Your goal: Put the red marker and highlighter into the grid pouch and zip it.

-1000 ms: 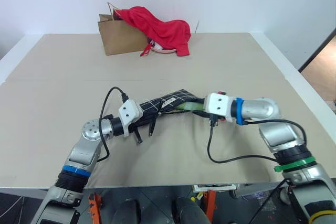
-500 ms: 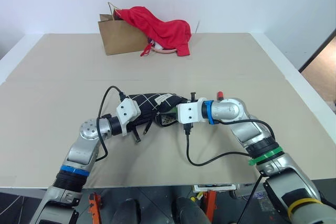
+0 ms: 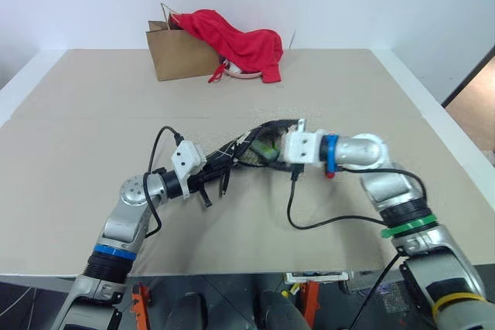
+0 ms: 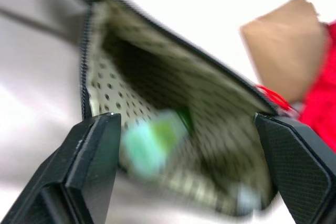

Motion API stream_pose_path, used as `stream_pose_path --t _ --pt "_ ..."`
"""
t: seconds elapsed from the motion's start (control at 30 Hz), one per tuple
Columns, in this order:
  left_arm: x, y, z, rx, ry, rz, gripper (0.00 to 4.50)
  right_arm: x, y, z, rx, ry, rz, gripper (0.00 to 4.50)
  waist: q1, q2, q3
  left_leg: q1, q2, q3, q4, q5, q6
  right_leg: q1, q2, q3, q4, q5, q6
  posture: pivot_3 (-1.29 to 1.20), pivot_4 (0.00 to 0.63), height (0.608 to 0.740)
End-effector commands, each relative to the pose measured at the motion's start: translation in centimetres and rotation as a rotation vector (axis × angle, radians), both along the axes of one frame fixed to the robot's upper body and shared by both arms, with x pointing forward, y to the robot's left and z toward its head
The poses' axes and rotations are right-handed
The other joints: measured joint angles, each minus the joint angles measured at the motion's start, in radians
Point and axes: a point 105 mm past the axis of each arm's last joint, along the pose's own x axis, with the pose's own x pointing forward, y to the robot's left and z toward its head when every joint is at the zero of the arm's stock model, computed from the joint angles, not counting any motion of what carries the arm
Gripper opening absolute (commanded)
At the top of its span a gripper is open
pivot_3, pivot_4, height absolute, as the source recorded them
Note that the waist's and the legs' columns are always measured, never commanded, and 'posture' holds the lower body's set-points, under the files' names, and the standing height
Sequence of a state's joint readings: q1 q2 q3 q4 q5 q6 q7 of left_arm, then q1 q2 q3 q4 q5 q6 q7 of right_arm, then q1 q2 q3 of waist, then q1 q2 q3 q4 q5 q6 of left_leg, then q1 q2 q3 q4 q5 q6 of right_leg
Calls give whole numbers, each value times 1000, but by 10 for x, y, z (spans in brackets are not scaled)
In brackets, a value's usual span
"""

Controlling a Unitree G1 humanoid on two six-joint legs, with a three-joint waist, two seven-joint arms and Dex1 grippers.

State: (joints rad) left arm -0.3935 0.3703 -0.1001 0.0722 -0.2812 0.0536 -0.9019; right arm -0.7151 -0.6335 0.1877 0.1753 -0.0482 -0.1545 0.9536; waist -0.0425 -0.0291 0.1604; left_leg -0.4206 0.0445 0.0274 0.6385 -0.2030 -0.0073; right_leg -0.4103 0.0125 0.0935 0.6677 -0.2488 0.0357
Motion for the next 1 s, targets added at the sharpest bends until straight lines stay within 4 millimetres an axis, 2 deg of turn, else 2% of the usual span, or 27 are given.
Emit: stream_pose_path --t 0.03,0.13,0.2,0.23,0.33,0.4,0.5,0.6,0.7,0.8,0.9,1.0 --pt "-1 1 12 -37 -29 3 0 -9 -18 32 117 -20 -36 4385 0 0 0 0 0 0 0 0 0 0 0 0 0 0 0 0 150 740" --pt "3 4 12 -64 -16 33 0 -13 -36 49 262 30 -97 4385 0 0 0 0 0 0 0 0 0 0 0 0 0 0 0 0 150 740" --pt "6 5 12 -76 -6 46 0 -12 -46 52 297 43 -146 4385 0 0 0 0 0 0 0 0 0 0 0 0 0 0 0 0 150 740" --pt "9 6 12 -86 4 60 0 -7 -58 48 322 63 -210 4385 -1 0 0 0 0 0 0 0 0 0 0 1 0 0 0 0 150 740" --pt "13 8 11 -87 12 77 0 11 -100 13 311 193 -516 4385 0 0 0 1 0 0 1 0 0 1 0 0 0 0 0 0 150 740" --pt "13 9 10 -82 12 80 0 12 -113 -12 343 308 -655 4385 0 -1 -1 1 0 0 1 0 0 1 0 0 0 0 0 0 150 740" --pt "14 11 10 -95 21 104 0 2 -106 -39 448 481 -746 4385 -1 0 -1 1 0 0 0 0 0 1 0 1 0 0 0 0 150 740" --pt "22 15 25 -168 40 156 0 -6 -100 -55 518 588 -834 4385 -5 1 -1 0 0 1 -1 0 0 -2 1 3 1 0 0 0 150 740" --pt "29 17 43 -195 54 168 0 -9 -98 -67 539 637 -898 4385 -3 0 0 -2 0 0 0 0 0 -4 2 2 4 -1 1 0 150 740" --pt "29 14 50 -152 36 146 0 -10 -96 -76 545 661 -933 4385 -3 0 -1 -1 0 0 1 1 -1 -3 2 1 4 -2 3 0 150 740" --pt "25 10 60 -196 46 114 0 -10 -102 -87 541 660 -974 4385 -3 0 -1 -1 -1 1 1 1 -1 -2 1 2 3 -1 4 0 150 740" --pt "12 2 69 -267 80 28 0 -10 -108 -92 548 643 -989 3222 -3 0 -1 -2 -1 0 1 1 -1 -1 0 1 0 -1 3 0 150 740"
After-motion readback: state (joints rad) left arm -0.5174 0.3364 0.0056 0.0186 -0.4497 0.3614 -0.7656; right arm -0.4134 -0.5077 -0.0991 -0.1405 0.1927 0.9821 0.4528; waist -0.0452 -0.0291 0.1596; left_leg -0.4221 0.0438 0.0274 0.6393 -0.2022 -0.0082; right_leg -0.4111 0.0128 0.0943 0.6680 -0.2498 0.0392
